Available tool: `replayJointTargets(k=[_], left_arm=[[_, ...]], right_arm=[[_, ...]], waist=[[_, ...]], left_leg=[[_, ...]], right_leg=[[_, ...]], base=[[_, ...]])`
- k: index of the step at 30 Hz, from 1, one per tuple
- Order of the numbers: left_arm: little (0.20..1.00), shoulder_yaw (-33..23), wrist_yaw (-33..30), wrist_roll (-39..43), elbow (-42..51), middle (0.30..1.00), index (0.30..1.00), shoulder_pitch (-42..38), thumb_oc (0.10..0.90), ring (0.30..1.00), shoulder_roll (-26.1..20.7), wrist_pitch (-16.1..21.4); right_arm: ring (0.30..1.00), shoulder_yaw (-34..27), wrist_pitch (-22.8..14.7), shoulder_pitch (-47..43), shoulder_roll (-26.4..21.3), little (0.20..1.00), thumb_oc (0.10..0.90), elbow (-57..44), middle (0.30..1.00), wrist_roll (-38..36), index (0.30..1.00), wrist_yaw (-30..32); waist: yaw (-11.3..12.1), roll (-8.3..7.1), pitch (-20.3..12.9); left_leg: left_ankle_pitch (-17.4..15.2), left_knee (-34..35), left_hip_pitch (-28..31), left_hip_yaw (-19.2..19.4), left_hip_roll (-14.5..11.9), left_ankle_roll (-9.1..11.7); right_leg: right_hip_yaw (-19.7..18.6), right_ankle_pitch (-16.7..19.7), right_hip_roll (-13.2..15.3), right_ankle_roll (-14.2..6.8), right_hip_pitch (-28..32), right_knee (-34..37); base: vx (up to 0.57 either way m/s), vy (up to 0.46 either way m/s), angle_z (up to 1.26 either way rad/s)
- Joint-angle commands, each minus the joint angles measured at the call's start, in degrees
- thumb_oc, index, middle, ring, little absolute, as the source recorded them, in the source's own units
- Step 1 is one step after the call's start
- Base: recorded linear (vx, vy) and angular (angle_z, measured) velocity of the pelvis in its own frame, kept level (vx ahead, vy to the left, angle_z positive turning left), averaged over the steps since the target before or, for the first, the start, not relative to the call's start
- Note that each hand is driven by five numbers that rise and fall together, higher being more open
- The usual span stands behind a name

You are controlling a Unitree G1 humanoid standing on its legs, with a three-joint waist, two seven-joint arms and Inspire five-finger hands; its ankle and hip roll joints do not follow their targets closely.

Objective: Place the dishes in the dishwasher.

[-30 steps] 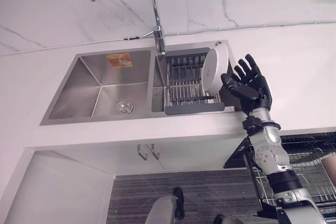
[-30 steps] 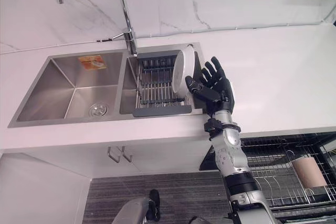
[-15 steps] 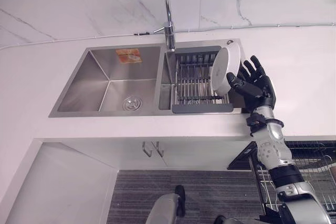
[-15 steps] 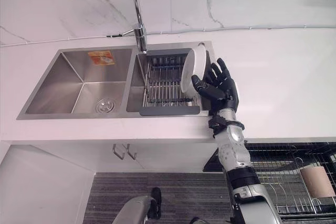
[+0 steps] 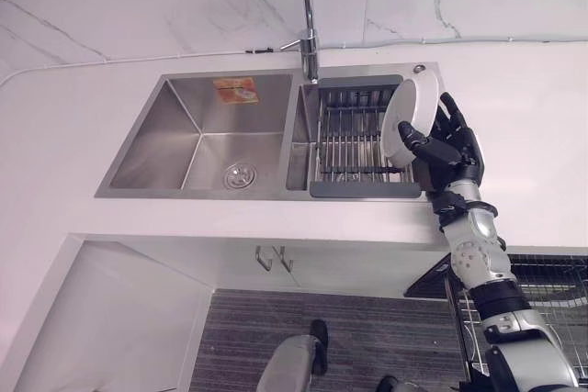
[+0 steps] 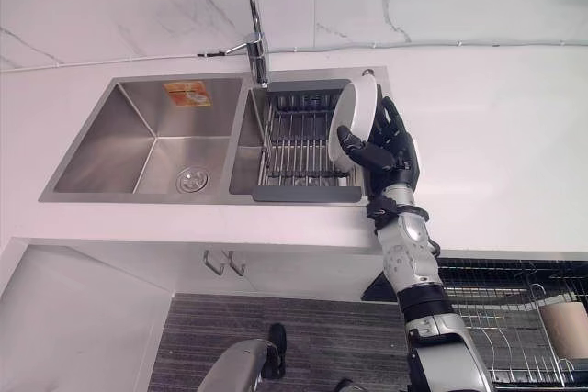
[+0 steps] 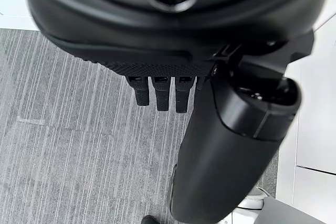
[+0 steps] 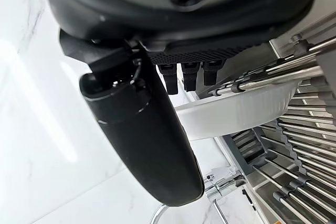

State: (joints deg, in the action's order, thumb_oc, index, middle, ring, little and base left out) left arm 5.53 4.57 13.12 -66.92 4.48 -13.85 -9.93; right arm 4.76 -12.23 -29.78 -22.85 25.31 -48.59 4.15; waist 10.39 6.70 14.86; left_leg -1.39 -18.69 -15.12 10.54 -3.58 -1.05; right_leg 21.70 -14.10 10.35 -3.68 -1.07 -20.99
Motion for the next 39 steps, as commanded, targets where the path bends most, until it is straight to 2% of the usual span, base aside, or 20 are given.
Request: replayJointTargets(k=[1, 6, 7, 8, 11, 14, 20, 25, 26, 30, 31, 32, 36, 37, 39], left_arm=[[0.9, 3.0, 0.1, -1.4, -1.0, 0.9, 0.9, 1.4, 0.8, 0.9, -2.2, -0.1], [0.9, 3.0, 0.1, -1.4, -1.0, 0.9, 0.9, 1.3, 0.8, 0.9, -2.3, -0.3], [0.9, 3.0, 0.1, -1.9, -1.2, 0.9, 0.9, 1.4, 0.8, 0.9, -2.4, 0.1], [0.9, 3.0, 0.1, -2.0, -1.2, 0.9, 0.9, 1.4, 0.8, 0.9, -2.4, 0.1], [0.9, 3.3, -0.3, -2.3, -0.8, 0.9, 0.9, 1.2, 0.8, 0.9, -2.4, 0.4], [0.9, 3.8, -0.5, -3.8, -0.6, 0.9, 0.9, 0.9, 0.8, 0.9, -2.6, 1.5], [0.9, 4.3, -0.6, -2.0, 0.0, 0.9, 0.9, 0.2, 0.8, 0.9, -2.8, 0.6], [0.9, 3.5, -0.5, -1.8, -0.6, 0.9, 0.9, 0.6, 0.8, 0.9, -2.4, 1.4], [0.9, 3.4, -0.6, -2.0, -0.6, 0.9, 0.9, 0.8, 0.8, 0.9, -2.1, 1.9], [0.9, 3.2, -0.6, -1.6, -1.0, 0.9, 0.9, 1.1, 0.8, 0.9, -1.7, 2.3], [0.9, 2.8, -0.5, -1.5, -1.2, 0.9, 0.9, 1.5, 0.8, 0.9, -1.6, 2.5], [0.9, 2.7, -0.3, -1.7, -1.5, 0.9, 0.9, 1.9, 0.8, 0.9, -1.5, 3.0], [0.9, 2.5, -0.2, -3.4, -2.3, 0.9, 0.9, 2.1, 0.8, 0.9, -1.3, 4.4], [0.9, 2.5, -0.4, -4.3, -2.9, 0.9, 0.9, 2.2, 0.8, 0.9, -1.2, 5.3], [0.9, 2.5, -0.5, -4.9, -3.0, 0.9, 0.9, 2.1, 0.8, 0.9, -1.3, 5.7]], right_arm=[[0.9, -2.3, -3.0, -6.1, -2.0, 0.9, 0.8, -2.4, 0.9, -0.9, 0.9, -1.8], [0.9, -1.9, -1.7, -7.0, -2.6, 0.9, 0.8, -1.0, 0.9, 0.2, 0.9, -1.5], [0.9, -1.8, -1.6, -7.4, -3.1, 0.9, 0.8, -0.1, 0.9, 2.3, 0.9, 0.0], [0.3, -1.9, -1.2, -7.5, -3.3, 0.3, 0.4, 0.1, 0.3, 3.1, 0.3, 0.6], [0.3, -1.5, 0.5, -8.1, -4.5, 0.3, 0.4, 1.0, 0.3, 7.6, 0.3, 3.8], [0.3, -1.1, 0.9, -8.7, -5.3, 0.3, 0.4, 1.4, 0.3, 8.7, 0.3, 4.5], [0.3, -0.4, -2.0, -9.6, -6.1, 0.3, 0.4, 1.2, 0.3, 13.0, 0.3, 8.0], [0.3, -0.2, -6.4, -9.8, -6.1, 0.3, 0.4, -0.5, 0.3, 18.7, 0.3, 12.5], [0.3, -0.1, -7.4, -9.7, -6.0, 0.3, 0.4, -1.5, 0.3, 21.9, 0.3, 14.6], [0.3, 0.2, -9.3, -9.1, -6.4, 0.3, 0.4, -2.7, 0.3, 25.5, 0.3, 17.7], [0.3, 0.1, -11.3, -8.4, -6.4, 0.3, 0.4, -3.8, 0.3, 25.7, 0.3, 18.0], [0.3, 0.1, -14.7, -8.0, -5.9, 0.3, 0.4, -5.3, 0.3, 26.6, 0.3, 19.0], [0.3, -0.2, -19.2, -6.9, -4.8, 0.3, 0.4, -10.9, 0.3, 30.5, 0.3, 21.5], [0.3, -0.5, -20.6, -5.9, -4.1, 0.3, 0.4, -14.1, 0.3, 30.9, 0.3, 21.4], [0.3, -0.7, -21.3, -5.3, -3.8, 0.3, 0.4, -16.1, 0.3, 31.6, 0.3, 21.2]], waist=[[0.9, -0.62, -1.4], [1.2, -0.63, -1.3], [1.4, -0.73, -1.3], [1.5, -0.76, -1.2], [1.6, -0.89, -1.0], [1.5, -0.95, -0.7], [1.7, -1.13, -0.3], [1.8, -1.45, -0.6], [1.8, -1.57, -0.7], [1.7, -1.76, -1.3], [1.7, -2.0, -1.7], [1.6, -2.31, -2.1], [1.0, -2.98, -2.9], [0.5, -3.47, -3.3], [0.0, -3.77, -3.6]], left_leg=[[0.4, 1.5, -3.8, -1.6, -1.9, 5.5], [0.5, 1.5, -3.8, -1.7, -1.8, 5.5], [0.5, 1.5, -3.9, -1.8, -1.6, 5.4], [0.5, 1.5, -3.9, -1.9, -1.6, 5.4], [0.5, 1.5, -4.2, -2.0, -1.5, 5.2], [0.6, 1.5, -4.4, -2.0, -1.5, 5.2], [0.6, 1.5, -4.6, -1.7, -1.6, 5.1], [0.5, 1.5, -4.5, -1.1, -1.9, 5.0], [0.4, 1.5, -4.5, -0.9, -2.0, 5.0], [0.1, 1.5, -4.1, -0.6, -2.1, 4.9], [-0.1, 1.5, -3.9, -0.4, -2.1, 4.6], [-0.4, 1.5, -3.6, -0.2, -2.0, 4.3], [-1.6, 1.5, -2.9, 0.2, -1.5, 3.2], [-2.5, 1.5, -2.1, 0.5, -1.1, 2.3], [-3.1, 1.5, -1.5, 0.7, -0.8, 1.8]], right_leg=[[-1.1, -1.0, -0.5, -0.2, 5.6, 3.8], [-0.9, -1.1, -0.5, -0.2, 5.9, 3.8], [-0.7, -1.0, -0.5, -0.2, 6.0, 3.8], [-0.7, -1.1, -0.5, -0.2, 6.0, 3.8], [-0.8, -1.0, -0.6, -0.3, 5.8, 3.8], [-0.9, -0.9, -0.6, -0.3, 5.6, 3.8], [-0.8, -0.8, -0.5, -0.5, 5.6, 3.8], [-0.4, -0.7, -0.4, -0.7, 5.6, 3.8], [-0.4, -0.6, -0.4, -0.8, 5.5, 3.8], [-0.3, -0.6, -0.4, -0.9, 5.5, 3.8], [-0.4, -0.6, -0.3, -1.0, 5.6, 3.8], [-0.5, -0.7, -0.2, -1.2, 5.8, 3.8], [-0.7, -0.7, 0.1, -1.8, 6.2, 3.8], [-1.0, -0.5, 0.4, -2.2, 6.1, 3.8], [-1.2, -0.2, 0.7, -2.5, 6.0, 3.8]], base=[[0.02, 0.001, 0.05], [0.03, 0.007, 0.1], [0.03, 0.007, 0.1], [0.02, 0.007, 0.13], [0.0, 0.003, 0.04], [-0.01, 0.007, 0.0], [-0.05, 0.013, 0.02], [-0.07, -0.001, 0.02], [-0.07, 0.0, -0.01], [-0.05, 0.015, -0.01], [-0.06, 0.037, -0.04], [-0.06, 0.05, -0.06], [-0.03, 0.065, -0.12], [-0.01, 0.105, -0.19], [-0.01, 0.123, -0.39]])
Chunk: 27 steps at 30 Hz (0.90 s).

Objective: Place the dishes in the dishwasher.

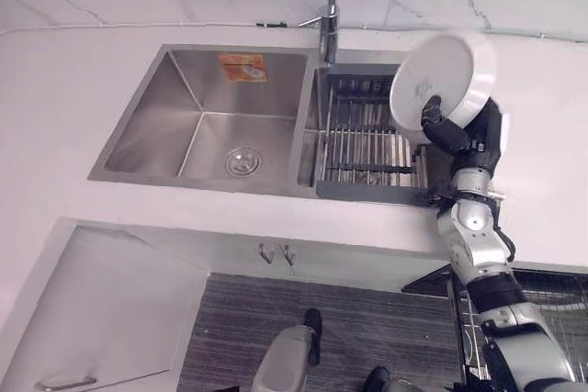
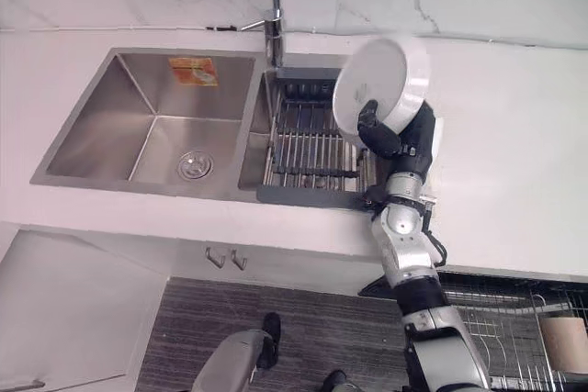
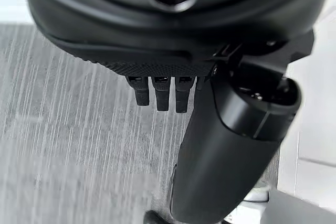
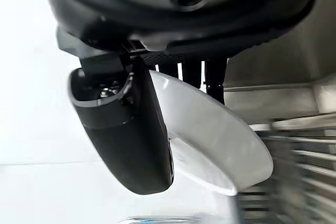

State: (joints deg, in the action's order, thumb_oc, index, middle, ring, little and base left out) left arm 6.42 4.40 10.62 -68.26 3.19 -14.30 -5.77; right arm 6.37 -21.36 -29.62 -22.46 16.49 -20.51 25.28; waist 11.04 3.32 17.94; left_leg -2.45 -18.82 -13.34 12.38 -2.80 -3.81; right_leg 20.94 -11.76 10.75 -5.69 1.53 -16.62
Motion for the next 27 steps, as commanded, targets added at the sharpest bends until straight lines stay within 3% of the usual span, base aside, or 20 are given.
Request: replayJointTargets(k=[1, 5, 12, 13, 16, 20, 23, 27], left_arm=[[0.9, 2.0, -0.7, -3.2, -1.9, 0.9, 0.9, 2.8, 0.8, 0.9, -1.1, 1.9], [0.9, 3.1, -2.5, -2.8, -1.4, 0.9, 0.9, 0.3, 0.8, 0.9, -1.5, 1.8], [0.9, 3.9, -3.5, -2.2, 0.1, 0.9, 0.9, -1.3, 0.8, 0.9, -1.9, -0.6], [0.9, 4.0, -3.6, -2.4, 0.2, 0.9, 0.9, -1.4, 0.8, 0.9, -1.8, -0.9], [0.9, 2.7, -4.8, 0.0, 2.3, 0.9, 0.9, -0.9, 0.8, 0.9, -1.5, -1.2], [0.9, 1.4, -5.3, 1.7, 4.0, 0.9, 0.9, -1.6, 0.8, 0.9, -1.8, -1.4], [0.9, 1.0, -7.0, 1.4, 5.0, 0.9, 0.9, -1.8, 0.8, 0.9, -1.4, -2.4], [0.9, 0.4, -9.2, 3.1, 5.0, 0.9, 0.9, -1.9, 0.8, 0.9, -1.7, -3.0]], right_arm=[[0.3, -2.7, -13.5, -4.2, -3.4, 0.3, 0.4, -10.8, 0.3, 4.0, 0.3, 0.0], [0.3, -5.7, -14.5, -0.5, -3.1, 0.3, 0.4, -17.7, 0.3, 1.2, 0.3, 0.0], [0.3, -8.6, -17.0, 1.9, -3.0, 0.3, 0.4, -22.2, 0.3, -0.3, 0.3, 1.4], [0.3, -8.9, -16.8, 2.2, -3.0, 0.3, 0.4, -22.7, 0.3, 0.3, 0.3, 2.3], [0.3, -10.1, -17.3, 3.1, -2.3, 0.3, 0.4, -24.7, 0.3, -0.6, 0.3, 2.0], [0.3, -10.6, -18.1, 3.6, -2.4, 0.3, 0.4, -25.1, 0.3, -2.2, 0.3, 3.5], [0.3, -12.9, -18.6, 7.9, -2.8, 0.3, 0.4, -24.6, 0.3, -2.4, 0.3, 4.0], [0.3, -15.9, -19.3, 14.1, -3.4, 0.3, 0.4, -24.6, 0.3, -7.4, 0.3, 1.7]], waist=[[-2.1, -0.99, -7.1], [-5.3, -2.3, -7.3], [-7.4, -3.21, -6.4], [-7.5, -3.3, -6.3], [-6.9, -4.1, -4.8], [-6.6, -5.18, -3.8], [-7.0, -5.58, -3.7], [-8.7, -5.73, -3.3]], left_leg=[[-3.3, 1.6, -2.0, -0.7, -0.9, 3.5], [-5.9, 1.6, -0.3, 0.1, 0.1, 1.4], [-7.7, 1.6, 0.2, 0.6, 0.5, 0.3], [-7.8, 1.6, 0.3, 1.0, 0.4, 0.3], [-7.7, 1.6, 0.3, 6.8, -3.1, 1.0], [-8.5, 1.6, -0.1, 9.1, -4.4, 1.4], [-7.8, 1.6, -1.2, 9.5, -4.9, 1.2], [-6.2, 1.6, -1.9, 9.6, -6.4, 2.7]], right_leg=[[-1.2, -1.4, 0.7, -1.2, 2.3, -0.6], [-3.6, 1.9, 1.5, -2.6, -1.9, -0.6], [-5.6, 5.1, 1.4, -3.5, -6.0, -0.6], [-5.4, 5.3, 1.3, -3.5, -6.3, -0.6], [1.1, 5.9, 1.8, -3.4, -6.6, -0.6], [1.4, 4.0, 1.5, -3.9, -4.6, -0.6], [-0.3, 3.0, 1.7, -3.6, -3.1, -0.6], [-3.0, 2.0, 2.8, -4.0, -4.1, -0.6]], base=[[-0.01, 0.178, -0.5], [-0.06, 0.104, -0.47], [-0.04, 0.023, -0.32], [-0.07, 0.041, -0.07], [-0.22, 0.039, -0.54], [-0.14, -0.057, -1.29], [-0.1, -0.159, -0.26], [-0.08, -0.219, -0.07]])
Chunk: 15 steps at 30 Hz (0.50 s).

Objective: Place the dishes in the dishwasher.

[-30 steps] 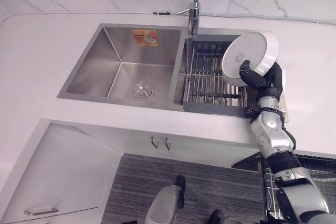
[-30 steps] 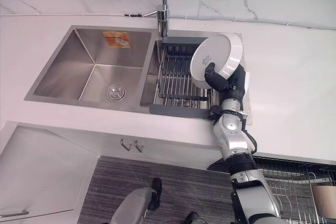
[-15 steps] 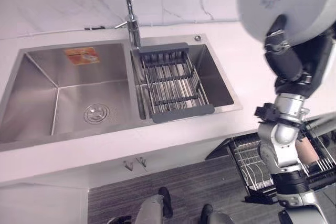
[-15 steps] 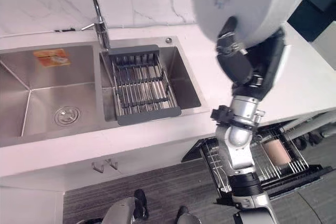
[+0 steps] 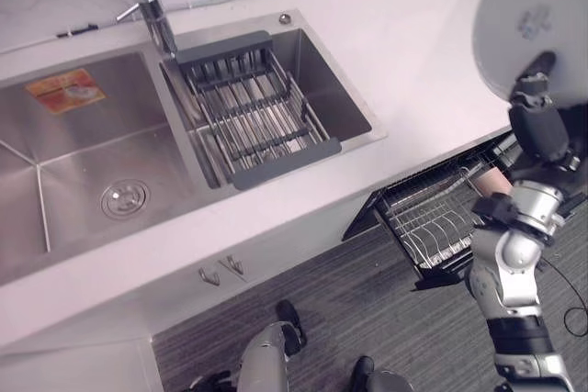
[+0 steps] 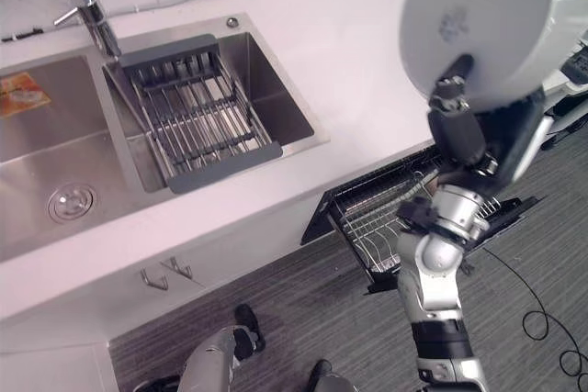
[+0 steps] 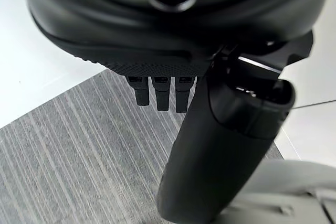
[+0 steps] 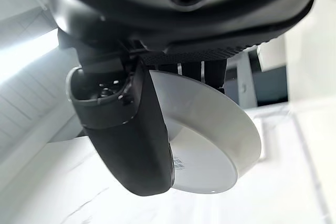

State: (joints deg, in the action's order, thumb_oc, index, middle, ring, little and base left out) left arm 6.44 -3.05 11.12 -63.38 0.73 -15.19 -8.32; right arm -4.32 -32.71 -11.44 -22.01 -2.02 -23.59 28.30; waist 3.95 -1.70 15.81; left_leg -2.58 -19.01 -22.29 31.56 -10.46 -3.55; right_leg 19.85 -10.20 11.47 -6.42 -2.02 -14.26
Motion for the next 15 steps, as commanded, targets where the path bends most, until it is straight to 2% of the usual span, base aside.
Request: replayJointTargets(k=[1, 4, 6, 10, 13, 15], left_arm=[[0.9, 0.0, -1.8, 3.1, 0.5, 0.9, 0.9, 0.4, 0.8, 0.9, -0.9, -0.9], [0.9, -1.2, -1.5, 3.2, 1.7, 0.9, 0.9, 0.0, 0.8, 0.9, -1.5, -2.8], [0.9, -1.4, -1.0, 3.5, 2.6, 0.9, 0.9, 0.2, 0.8, 0.9, -0.8, -3.6], [0.9, -1.6, -1.1, 5.3, 2.3, 0.9, 0.9, 0.6, 0.8, 0.9, 0.5, -3.8], [0.9, -1.7, -1.2, 5.7, 1.7, 0.9, 0.9, 0.8, 0.8, 0.9, 0.9, -3.3], [0.9, -2.2, -0.5, 5.0, 1.3, 0.9, 0.9, 0.8, 0.8, 0.9, 1.4, -3.3]], right_arm=[[0.3, -6.0, -8.0, -2.9, -3.7, 0.3, 0.4, -6.1, 0.3, -5.9, 0.3, -2.0], [0.3, -8.2, -7.6, -0.6, -3.9, 0.3, 0.4, -6.4, 0.3, -9.0, 0.3, -4.8], [0.3, -9.0, -5.4, -0.2, -4.9, 0.3, 0.4, -7.1, 0.3, -8.8, 0.3, -6.5], [0.3, -9.7, -1.4, 0.2, -6.5, 0.3, 0.4, -6.2, 0.3, -7.3, 0.3, -9.4], [0.3, -9.5, 0.0, 0.2, -7.4, 0.3, 0.4, -5.0, 0.3, -6.4, 0.3, -10.1], [0.3, -9.8, 1.3, 0.8, -8.8, 0.3, 0.4, -2.6, 0.3, -6.4, 0.3, -10.3]], waist=[[-1.8, -0.7, -1.0], [-2.2, -0.7, -0.4], [-2.6, 0.25, 0.7], [-4.4, 1.47, 1.5], [-5.2, 2.2, 1.8], [-6.3, 3.36, 1.7]], left_leg=[[-5.4, 1.8, 6.6, -9.6, 0.5, 2.9], [-2.9, 1.8, 5.1, -8.7, -2.5, 4.6], [-1.0, 1.8, 5.4, -7.6, -5.1, 6.3], [0.0, 1.8, 8.0, -7.0, -7.1, 7.8], [0.2, 1.8, 9.0, -6.8, -7.9, 8.3], [0.2, 1.8, 10.1, -7.1, -8.8, 9.0]], right_leg=[[-2.1, 0.0, 2.0, -3.3, -0.5, -2.9], [-1.3, -1.8, 1.4, -2.9, 0.4, -2.9], [0.2, -3.1, 1.2, -1.3, 1.4, -2.9], [1.1, -3.4, 0.5, 1.0, 1.9, -2.9], [1.6, -3.3, 0.0, 1.9, 2.0, -2.9], [2.2, -3.3, -0.6, 3.0, 1.9, -2.9]], base=[[-0.08, -0.248, -0.01], [-0.1, -0.229, -0.36], [-0.09, -0.136, -0.81], [0.0, -0.071, -0.23], [0.04, -0.029, -0.03], [0.05, -0.014, 0.05]])
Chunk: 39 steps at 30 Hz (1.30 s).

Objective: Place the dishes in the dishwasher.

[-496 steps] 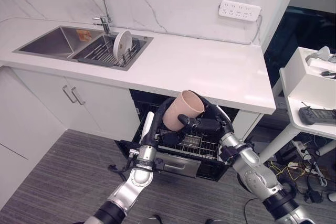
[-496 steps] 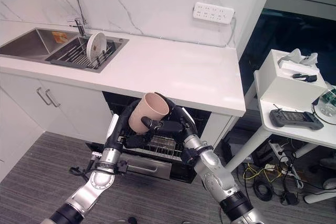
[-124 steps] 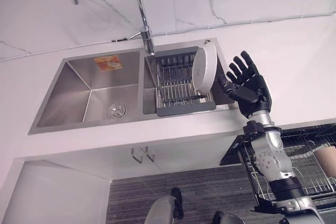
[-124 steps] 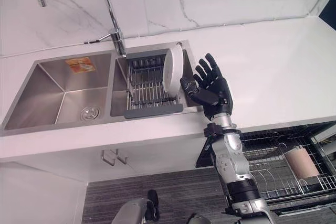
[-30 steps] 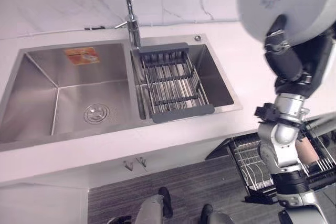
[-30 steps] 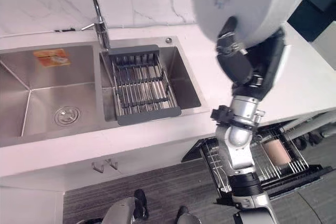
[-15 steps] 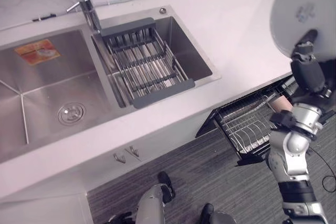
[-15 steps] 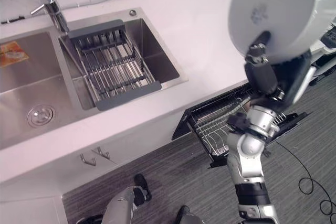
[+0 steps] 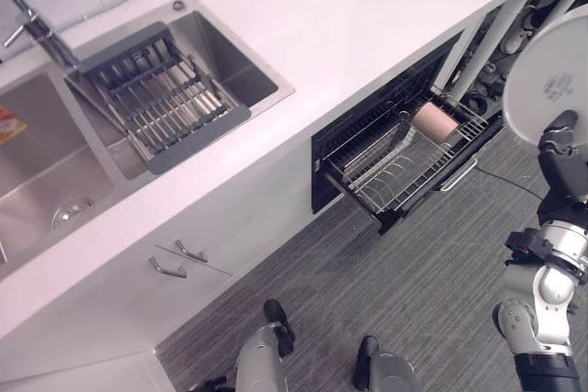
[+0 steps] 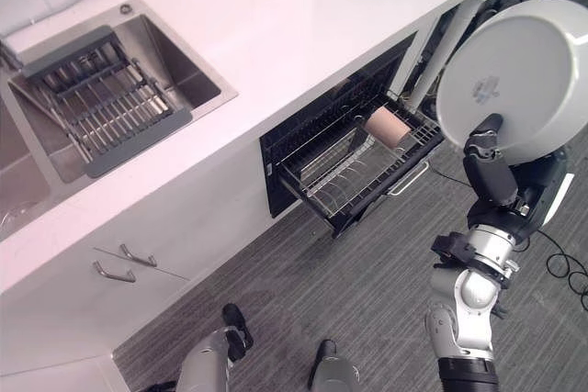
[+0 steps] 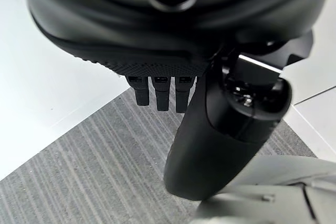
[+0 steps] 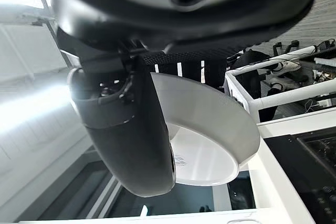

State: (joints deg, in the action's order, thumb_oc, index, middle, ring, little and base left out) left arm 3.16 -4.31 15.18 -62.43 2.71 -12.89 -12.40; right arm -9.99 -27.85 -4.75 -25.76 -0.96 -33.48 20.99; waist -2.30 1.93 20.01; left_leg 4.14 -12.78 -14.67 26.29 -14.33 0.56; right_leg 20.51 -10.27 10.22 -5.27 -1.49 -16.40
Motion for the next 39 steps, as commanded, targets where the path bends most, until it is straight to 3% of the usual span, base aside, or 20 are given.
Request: replayJointTargets(k=[1, 8, 16, 20, 23, 28, 36, 39], left_arm=[[0.9, 1.0, 0.8, 0.7, 0.3, 0.9, 0.9, -1.1, 0.8, 0.9, -0.9, 0.7], [0.9, 1.1, 1.7, -0.6, 1.3, 0.9, 0.9, -1.2, 0.8, 0.9, -1.9, -0.8], [0.9, 2.7, 2.0, -0.5, 1.5, 0.9, 0.9, -4.3, 0.8, 0.9, -3.9, -3.7], [0.9, 3.5, 1.7, 0.5, 1.0, 0.9, 0.9, -6.5, 0.8, 0.9, -4.8, -3.9], [0.9, 4.8, 0.3, 2.3, 1.5, 0.9, 0.9, -9.4, 0.8, 0.9, -5.8, -5.1], [0.9, 5.2, 0.3, 2.9, 1.5, 0.9, 0.9, -10.3, 0.8, 0.9, -6.3, -5.4], [0.9, 6.9, -0.8, 4.6, 1.0, 0.9, 0.9, -12.7, 0.8, 0.9, -6.4, -4.5], [0.9, 7.5, -1.0, 4.5, 1.6, 0.9, 0.9, -13.2, 0.8, 0.9, -6.9, -4.5]], right_arm=[[0.3, -4.4, -3.2, -5.6, -5.3, 0.3, 0.4, -3.3, 0.3, 3.3, 0.3, -3.3], [0.3, -4.0, 1.3, -4.5, -7.6, 0.3, 0.4, 1.7, 0.3, 2.5, 0.3, -9.8], [0.3, -1.9, 5.2, -9.8, -10.5, 0.3, 0.4, 6.9, 0.3, 1.9, 0.3, -11.6], [0.3, -0.7, 5.9, -13.9, -11.8, 0.3, 0.4, 10.0, 0.3, 1.2, 0.3, -11.0], [0.3, 0.0, 7.1, -18.4, -13.7, 0.3, 0.4, 12.3, 0.3, 2.2, 0.3, -7.2], [0.3, 0.7, 6.1, -22.1, -15.5, 0.3, 0.4, 17.5, 0.3, 4.7, 0.3, -4.2], [0.3, 2.9, 6.0, -29.4, -19.8, 0.3, 0.4, 27.2, 0.3, 4.2, 0.3, -3.1], [0.3, 4.0, 7.0, -32.2, -22.0, 0.3, 0.4, 29.7, 0.3, 4.7, 0.3, 0.1]], waist=[[-0.2, -0.11, -2.5], [-0.6, 1.22, -2.3], [0.4, 1.78, -0.7], [1.3, 2.07, 1.1], [2.0, 2.79, 4.2], [2.8, 3.27, 6.2], [4.9, 3.16, 8.7], [6.0, 3.02, 9.7]], left_leg=[[-6.6, -4.4, 2.7, -1.9, -4.9, 5.0], [-7.0, -4.4, 3.3, -3.3, -3.8, 5.3], [-7.4, -4.4, 2.0, -5.6, -1.9, 5.1], [-7.3, -4.4, 0.4, -6.9, -0.7, 4.8], [-6.3, -4.4, -2.9, -7.7, 0.7, 4.2], [-5.8, -4.4, -4.7, -7.9, 1.3, 4.1], [-4.7, -4.4, -7.9, -9.9, 2.2, 3.8], [-4.2, -4.4, -9.0, -10.5, 2.4, 3.7]], right_leg=[[1.6, -3.2, 0.5, 1.9, 1.3, -0.8], [2.5, -2.9, 1.0, 2.2, 0.7, -1.5], [2.1, -2.5, 1.8, 1.5, -1.8, -2.9], [1.5, -2.9, 2.1, 1.4, -3.6, -4.6], [0.2, -3.9, 2.1, 1.5, -7.2, -8.2], [-0.1, -3.8, 2.0, 1.2, -8.4, -8.5], [-0.5, -4.6, 1.2, 1.8, -10.2, -10.3], [-0.2, -4.5, 1.3, 1.8, -10.7, -10.7]], base=[[0.02, -0.001, 0.12], [0.03, 0.014, 0.1], [0.03, 0.009, 0.09], [0.01, 0.0, 0.05], [-0.05, -0.004, 0.08], [-0.01, 0.013, 0.06], [0.01, -0.017, 0.04], [0.01, -0.039, 0.09]])
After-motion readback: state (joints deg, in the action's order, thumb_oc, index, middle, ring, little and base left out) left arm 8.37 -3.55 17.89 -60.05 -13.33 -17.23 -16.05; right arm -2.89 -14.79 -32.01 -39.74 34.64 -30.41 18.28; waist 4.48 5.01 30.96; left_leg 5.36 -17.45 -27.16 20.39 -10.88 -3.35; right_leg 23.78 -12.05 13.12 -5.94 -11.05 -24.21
